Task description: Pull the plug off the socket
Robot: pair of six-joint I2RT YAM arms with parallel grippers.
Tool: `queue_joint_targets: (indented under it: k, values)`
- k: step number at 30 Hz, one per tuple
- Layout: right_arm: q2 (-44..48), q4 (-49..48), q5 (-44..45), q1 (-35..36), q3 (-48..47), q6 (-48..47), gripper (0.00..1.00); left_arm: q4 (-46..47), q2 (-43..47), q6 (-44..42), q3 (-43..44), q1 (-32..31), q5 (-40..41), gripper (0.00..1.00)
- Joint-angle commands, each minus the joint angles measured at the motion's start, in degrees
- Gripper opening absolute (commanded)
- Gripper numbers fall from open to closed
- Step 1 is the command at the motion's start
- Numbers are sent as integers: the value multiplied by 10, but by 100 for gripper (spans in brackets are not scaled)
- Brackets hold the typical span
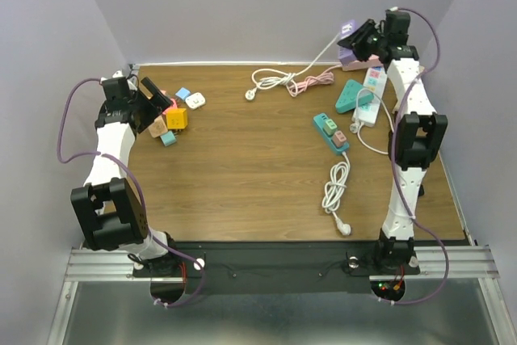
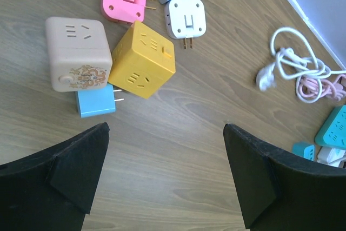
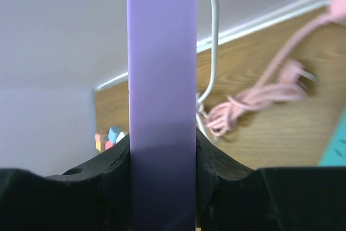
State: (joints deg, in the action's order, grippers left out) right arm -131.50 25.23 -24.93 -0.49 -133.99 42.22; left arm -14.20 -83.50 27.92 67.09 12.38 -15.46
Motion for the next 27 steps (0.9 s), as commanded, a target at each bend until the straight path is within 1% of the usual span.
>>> queue_joint_targets:
  k: [1,5,8,10,11,12,13,15,16,17,18,19,21,27]
  values:
    - [84,-83,73,-49,37,38,0,15,22,1,-2,1,-24,99]
    - [100,-77,70,-87,107,37,1,25,19,6,-6,-1,-34,99]
    - [111,-73,85,-101,159,28,0,29,13,8,-8,-6,-47,99]
    - [105,-70,65,-108,188,24,1,36,12,7,-14,-10,-59,99]
    - [98,-69,59,-110,195,23,3,39,11,8,-17,-11,-66,99]
    - [95,-66,53,-111,197,21,10,43,11,9,-19,-11,-72,99]
    - [93,-64,51,-111,202,16,26,47,11,9,-22,-11,-80,99]
    - [89,-56,43,-111,202,11,37,48,12,8,-25,-12,-86,99]
    - [88,-48,47,-111,199,7,54,51,12,9,-28,-12,-92,99]
    - [87,-42,51,-111,198,4,62,51,14,9,-29,-12,-95,99]
    - [88,-36,57,-111,197,-1,75,51,14,8,-31,-12,-100,99]
    - [90,-31,63,-111,194,-5,81,51,16,8,-33,-12,-101,99]
    - [92,-12,87,-111,186,-9,99,51,19,8,-37,-12,-105,99]
    - [114,49,138,-111,157,-25,100,51,26,7,-41,-13,-123,99]
